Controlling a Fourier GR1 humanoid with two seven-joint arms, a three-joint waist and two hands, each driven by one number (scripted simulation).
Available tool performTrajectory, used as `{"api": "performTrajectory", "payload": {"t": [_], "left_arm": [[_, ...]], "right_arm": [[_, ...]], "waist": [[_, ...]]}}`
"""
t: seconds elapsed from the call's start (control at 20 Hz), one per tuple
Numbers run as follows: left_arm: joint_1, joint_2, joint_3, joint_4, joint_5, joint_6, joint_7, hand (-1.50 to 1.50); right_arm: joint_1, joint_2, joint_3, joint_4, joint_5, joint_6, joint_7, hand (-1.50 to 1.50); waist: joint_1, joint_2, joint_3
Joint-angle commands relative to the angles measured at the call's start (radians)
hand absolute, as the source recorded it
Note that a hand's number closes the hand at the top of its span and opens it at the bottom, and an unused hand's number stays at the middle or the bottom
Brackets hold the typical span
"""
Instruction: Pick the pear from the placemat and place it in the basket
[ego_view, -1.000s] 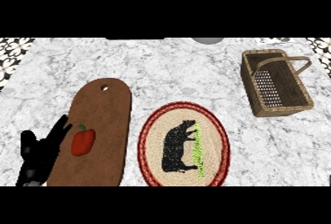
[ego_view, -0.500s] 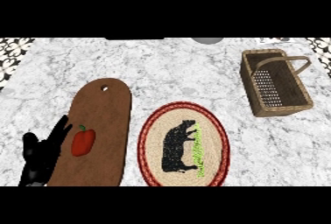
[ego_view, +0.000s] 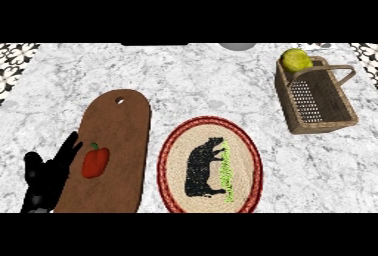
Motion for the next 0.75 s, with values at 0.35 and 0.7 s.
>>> {"api": "performTrajectory", "payload": {"t": [0.35, 0.7], "left_arm": [[0.083, -0.092, -0.087, 0.036, -0.037, 0.003, 0.029, 0.0], [0.081, -0.073, -0.055, 0.013, -0.028, -0.002, 0.064, 0.0]], "right_arm": [[0.017, -0.039, -0.167, -0.018, -0.093, -0.065, 0.015, -1.5], [0.098, -0.22, -0.345, 0.027, -0.21, 0.056, -0.025, -1.5]], "waist": [[-0.013, 0.006, -0.017], [-0.027, 0.004, -0.016]]}}
